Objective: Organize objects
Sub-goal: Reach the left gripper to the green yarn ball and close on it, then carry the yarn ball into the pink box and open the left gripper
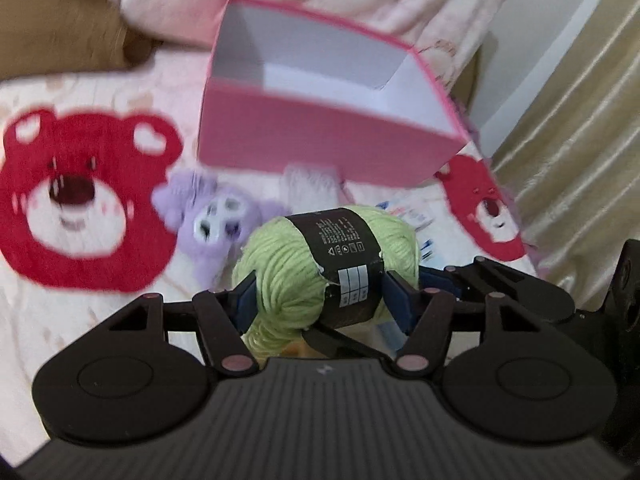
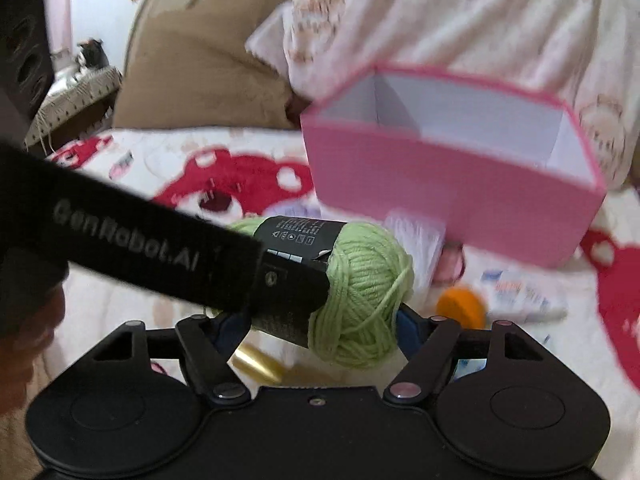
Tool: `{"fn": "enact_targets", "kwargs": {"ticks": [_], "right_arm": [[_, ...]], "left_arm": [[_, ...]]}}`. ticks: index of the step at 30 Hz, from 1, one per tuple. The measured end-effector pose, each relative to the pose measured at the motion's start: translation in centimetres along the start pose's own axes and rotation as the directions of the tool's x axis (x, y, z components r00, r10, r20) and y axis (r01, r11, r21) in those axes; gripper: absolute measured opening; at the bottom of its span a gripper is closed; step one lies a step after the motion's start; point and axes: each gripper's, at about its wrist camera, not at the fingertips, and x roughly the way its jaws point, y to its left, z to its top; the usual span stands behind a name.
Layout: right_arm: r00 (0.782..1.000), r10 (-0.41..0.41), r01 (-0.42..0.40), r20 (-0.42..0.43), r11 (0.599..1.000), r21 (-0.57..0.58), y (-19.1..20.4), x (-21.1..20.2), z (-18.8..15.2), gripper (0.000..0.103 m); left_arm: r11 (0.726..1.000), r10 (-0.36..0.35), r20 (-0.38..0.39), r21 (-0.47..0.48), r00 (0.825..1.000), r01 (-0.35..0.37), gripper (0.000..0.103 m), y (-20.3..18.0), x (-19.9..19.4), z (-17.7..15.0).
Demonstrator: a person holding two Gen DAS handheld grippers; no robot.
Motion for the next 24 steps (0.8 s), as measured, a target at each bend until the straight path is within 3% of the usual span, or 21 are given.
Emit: {"fn": "enact_targets", "kwargs": {"ticks": [6, 11, 14, 16, 18, 24], "right_arm": [[0.992, -0.013, 0.018, 0.127, 0.999, -0.036, -2.3, -4.0, 6.2, 0.078], [0.974, -0.074, 0.086, 0.212, 0.995, -0.049, -6.4, -4.7, 12.3, 0.078], [0.981, -0.081, 0.084, 0.175, 0.996, -0.009, -9.5, -2.7, 14.7, 0.078], [0.994, -0.052, 0.05, 0.098, 0.998, 0.024, -11.3, -0.5, 15.8, 0.078], [0.997, -0.048, 0.044, 0.06, 0.997, 0.06, -12.8, 1.5, 16.2, 0.078], [0.998, -0.064, 0.064, -0.003, 0.994, 0.093, -16.2, 6.8, 16.0, 0.077]], "left_arm": [[0.996, -0.048, 0.079, 0.085, 0.996, 0.041, 0.062, -3.3, -3.8, 7.0], [0.988, -0.039, 0.15, 0.156, 0.988, 0.015, 0.062, -6.6, -2.9, 13.9], [0.987, -0.004, 0.123, 0.158, 0.992, -0.015, 0.062, -7.5, 0.1, 17.1], [0.991, 0.036, 0.039, 0.125, 0.999, -0.041, 0.064, -7.4, 3.2, 18.8], [0.992, 0.048, 0.014, 0.119, 0.999, -0.05, 0.064, -7.2, 5.3, 19.5], [0.997, 0.033, -0.047, 0.066, 0.998, -0.03, 0.064, -5.3, 11.3, 21.2]]}}
